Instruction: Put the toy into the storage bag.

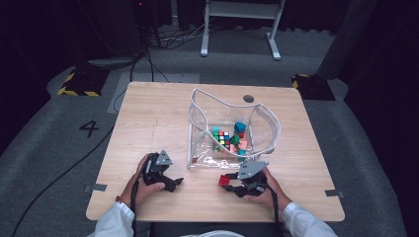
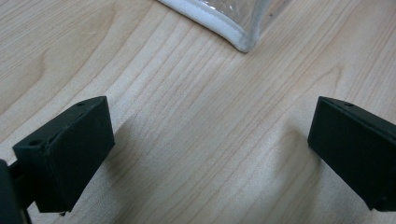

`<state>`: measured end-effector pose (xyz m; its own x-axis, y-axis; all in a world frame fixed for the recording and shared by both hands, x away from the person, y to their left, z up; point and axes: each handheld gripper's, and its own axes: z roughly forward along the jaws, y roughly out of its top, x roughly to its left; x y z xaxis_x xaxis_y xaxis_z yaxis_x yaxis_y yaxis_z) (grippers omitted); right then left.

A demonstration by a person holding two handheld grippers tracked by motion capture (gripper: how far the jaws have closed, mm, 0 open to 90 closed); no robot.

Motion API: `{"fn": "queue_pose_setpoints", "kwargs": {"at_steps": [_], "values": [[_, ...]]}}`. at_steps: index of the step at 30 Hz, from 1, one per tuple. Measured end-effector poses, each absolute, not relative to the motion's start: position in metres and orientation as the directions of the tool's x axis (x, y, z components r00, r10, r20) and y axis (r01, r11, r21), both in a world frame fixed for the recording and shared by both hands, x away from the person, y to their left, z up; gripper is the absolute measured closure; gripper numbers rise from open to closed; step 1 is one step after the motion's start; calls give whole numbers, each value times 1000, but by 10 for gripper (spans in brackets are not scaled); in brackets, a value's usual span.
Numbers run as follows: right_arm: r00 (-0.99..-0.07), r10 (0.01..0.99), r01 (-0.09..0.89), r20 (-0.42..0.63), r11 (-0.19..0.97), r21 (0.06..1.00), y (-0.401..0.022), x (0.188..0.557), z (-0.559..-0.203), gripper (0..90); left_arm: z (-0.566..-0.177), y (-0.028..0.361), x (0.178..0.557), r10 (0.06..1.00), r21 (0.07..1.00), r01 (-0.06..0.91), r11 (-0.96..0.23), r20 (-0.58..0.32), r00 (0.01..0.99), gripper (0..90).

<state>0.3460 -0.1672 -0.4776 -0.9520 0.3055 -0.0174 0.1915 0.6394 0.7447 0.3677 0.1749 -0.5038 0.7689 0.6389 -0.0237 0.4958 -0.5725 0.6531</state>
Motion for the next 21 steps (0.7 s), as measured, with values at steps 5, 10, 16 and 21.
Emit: {"fn": "queue_pose_setpoints", "kwargs": {"at_steps": [5, 10, 16, 21], "values": [[-935, 355, 230, -18, 642, 731, -201, 344, -480, 593, -504, 175, 368, 639, 653, 495, -573, -23, 769, 5], [-918, 396, 256, -7, 605, 754, -235, 346, -483, 593, -504, 175, 368, 639, 652, 497, -572, -26, 769, 5], [-868, 496, 313, -23, 583, 750, -273, 351, -482, 593, -504, 175, 368, 638, 652, 499, -571, -29, 769, 5], [-829, 559, 346, -26, 548, 762, -294, 360, -477, 593, -504, 175, 368, 637, 652, 497, -573, -28, 770, 5]]}}
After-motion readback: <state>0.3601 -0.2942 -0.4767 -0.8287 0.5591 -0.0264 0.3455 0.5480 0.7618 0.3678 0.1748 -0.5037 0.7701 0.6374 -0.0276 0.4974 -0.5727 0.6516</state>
